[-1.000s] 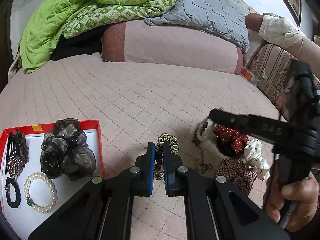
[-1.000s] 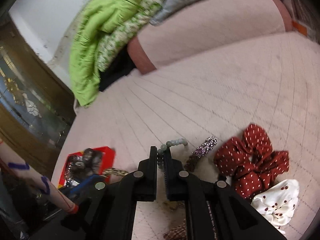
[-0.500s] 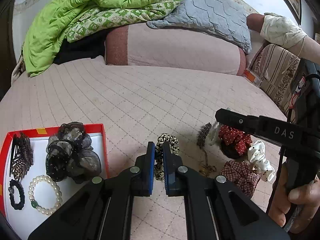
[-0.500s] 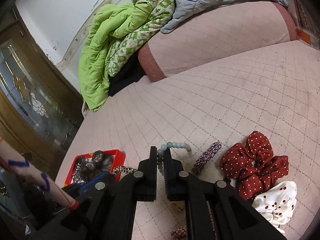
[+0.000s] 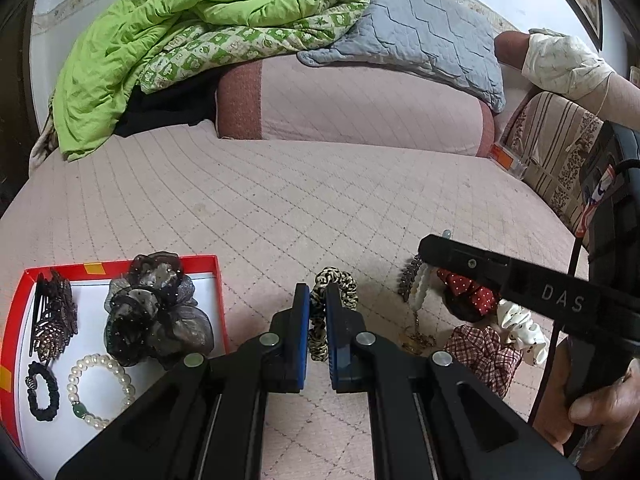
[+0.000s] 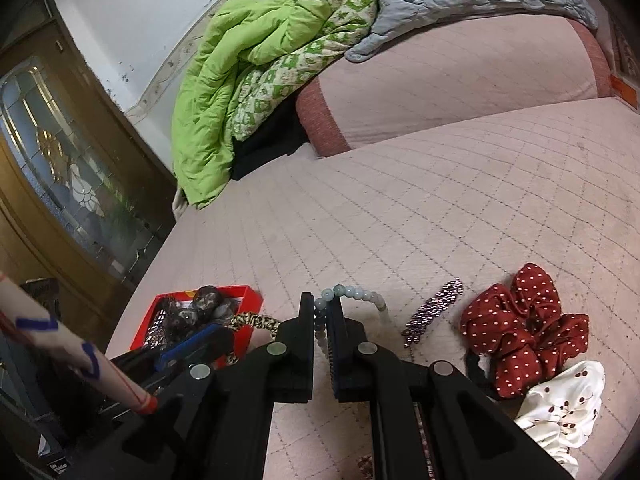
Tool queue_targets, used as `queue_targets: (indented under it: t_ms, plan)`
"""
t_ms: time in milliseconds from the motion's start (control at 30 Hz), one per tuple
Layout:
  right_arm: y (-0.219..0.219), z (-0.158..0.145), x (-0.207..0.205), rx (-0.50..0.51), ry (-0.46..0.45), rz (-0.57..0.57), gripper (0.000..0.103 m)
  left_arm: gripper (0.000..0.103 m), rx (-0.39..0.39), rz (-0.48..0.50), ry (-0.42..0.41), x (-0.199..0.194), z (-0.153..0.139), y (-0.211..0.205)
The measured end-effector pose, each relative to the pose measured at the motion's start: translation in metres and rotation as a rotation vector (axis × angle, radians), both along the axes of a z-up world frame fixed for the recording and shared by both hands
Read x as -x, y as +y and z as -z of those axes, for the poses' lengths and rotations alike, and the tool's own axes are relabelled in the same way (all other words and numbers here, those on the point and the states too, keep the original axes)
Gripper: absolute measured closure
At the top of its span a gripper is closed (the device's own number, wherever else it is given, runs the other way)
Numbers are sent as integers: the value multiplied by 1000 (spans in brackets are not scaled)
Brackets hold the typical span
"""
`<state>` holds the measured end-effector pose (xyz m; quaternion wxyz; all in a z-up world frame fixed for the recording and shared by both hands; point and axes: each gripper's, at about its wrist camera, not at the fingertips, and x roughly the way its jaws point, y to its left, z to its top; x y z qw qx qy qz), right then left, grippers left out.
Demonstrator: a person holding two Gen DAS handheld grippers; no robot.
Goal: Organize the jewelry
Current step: 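Carry the leopard hair tie and jade bracelet over the tray with both grippers, then lower the leopard hair tie and jade bracelet into the tray and open both grippers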
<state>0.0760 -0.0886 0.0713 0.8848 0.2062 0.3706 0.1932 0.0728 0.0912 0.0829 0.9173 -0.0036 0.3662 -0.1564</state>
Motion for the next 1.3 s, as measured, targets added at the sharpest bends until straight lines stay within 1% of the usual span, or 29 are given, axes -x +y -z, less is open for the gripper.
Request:
queue_targets:
  t_ms: [333, 500, 567, 700, 800, 933, 1000, 1167, 1300]
  plan:
    - [18, -6, 7, 24, -47, -55, 96, 96, -7, -35, -32, 9, -10, 19]
    - [34, -7, 11, 43, -67, -97, 96, 96, -11, -64, -43, 20, -16, 39]
    - [39, -8, 15, 36, -75, -113, 96, 96, -12, -76, -48, 26, -20, 48]
    - [56, -17, 29, 33, -100, -158, 96, 96, -2, -106, -55, 44, -29, 71]
    - [70, -24, 41, 12, -110, -192, 96, 96, 3, -139, -43, 62, -29, 95]
    - [98, -30, 66, -12, -112, -268, 96, 96, 27, -196, -22, 84, -25, 132]
    - [113, -31, 76, -15, -107, -308, 96, 96, 17, -224, -15, 91, -21, 148]
    - [147, -31, 92, 1, -92, -368, 96, 96, 6, -259, 21, 94, -7, 173]
    - [167, -26, 92, 21, -60, -388, 95, 96, 34, -280, 69, 87, 4, 190]
